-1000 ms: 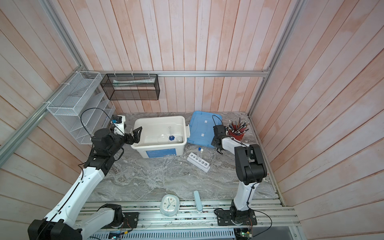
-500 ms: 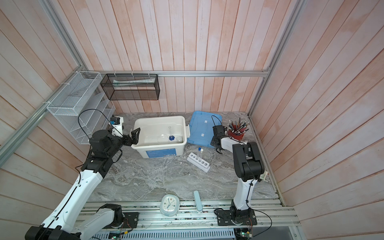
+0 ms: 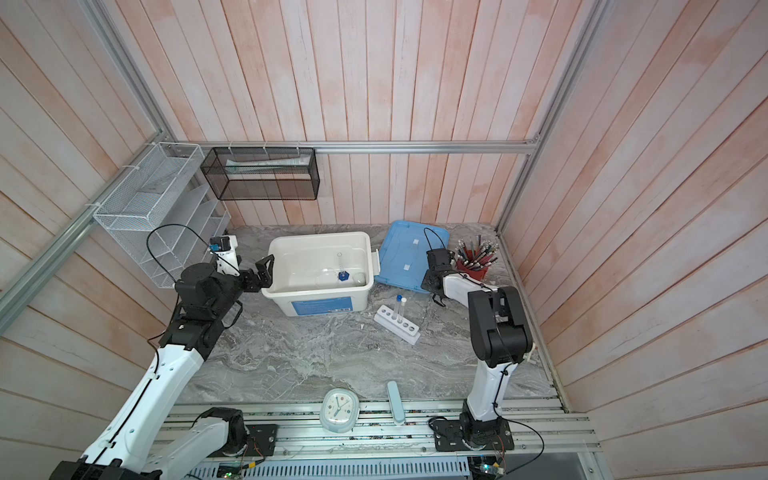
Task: Organize the chemistry lab equipment
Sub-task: 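Lower the right gripper onto the blue lid edge beside the red cup and grasp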
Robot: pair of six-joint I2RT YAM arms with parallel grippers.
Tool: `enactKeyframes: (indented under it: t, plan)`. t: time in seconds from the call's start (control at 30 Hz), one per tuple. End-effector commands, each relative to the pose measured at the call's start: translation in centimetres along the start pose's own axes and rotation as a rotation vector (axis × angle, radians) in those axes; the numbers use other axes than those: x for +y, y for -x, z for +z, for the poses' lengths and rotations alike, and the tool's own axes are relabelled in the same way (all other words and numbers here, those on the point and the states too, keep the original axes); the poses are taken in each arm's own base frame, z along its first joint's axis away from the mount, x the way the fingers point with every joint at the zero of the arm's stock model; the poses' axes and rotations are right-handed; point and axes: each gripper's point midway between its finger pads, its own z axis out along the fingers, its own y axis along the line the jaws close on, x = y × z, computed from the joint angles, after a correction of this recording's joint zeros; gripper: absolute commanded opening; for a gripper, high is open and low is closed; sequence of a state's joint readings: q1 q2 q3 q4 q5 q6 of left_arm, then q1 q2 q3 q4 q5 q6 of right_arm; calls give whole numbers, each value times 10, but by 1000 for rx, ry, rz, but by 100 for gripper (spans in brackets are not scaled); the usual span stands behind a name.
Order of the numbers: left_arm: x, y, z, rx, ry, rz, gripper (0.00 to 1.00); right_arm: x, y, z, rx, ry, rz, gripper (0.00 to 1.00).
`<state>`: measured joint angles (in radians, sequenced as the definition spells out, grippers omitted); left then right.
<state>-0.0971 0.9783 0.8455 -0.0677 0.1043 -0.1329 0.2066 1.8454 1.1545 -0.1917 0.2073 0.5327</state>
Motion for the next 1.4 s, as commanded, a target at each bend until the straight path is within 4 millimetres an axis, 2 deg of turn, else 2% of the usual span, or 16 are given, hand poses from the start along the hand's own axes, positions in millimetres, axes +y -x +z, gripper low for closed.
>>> enactKeyframes:
  t: [0.0,0.43,0.7,1.07,1.37]
  plan:
    - [-3,-4,-1,-8,-26,-26,100,9,29,-32,-72,45,-1,0]
    - [-12,-8,-2,2,-82,-28,100,19,84,-111,-231,73,-37,0]
    - [-15,-12,-1,5,-101,-33,100,16,89,-137,-269,85,-36,0]
    - [-19,-14,2,17,-126,-42,100,12,84,-152,-277,103,-29,0]
    - [-20,-16,3,25,-133,-42,100,8,41,-109,-174,104,-8,0]
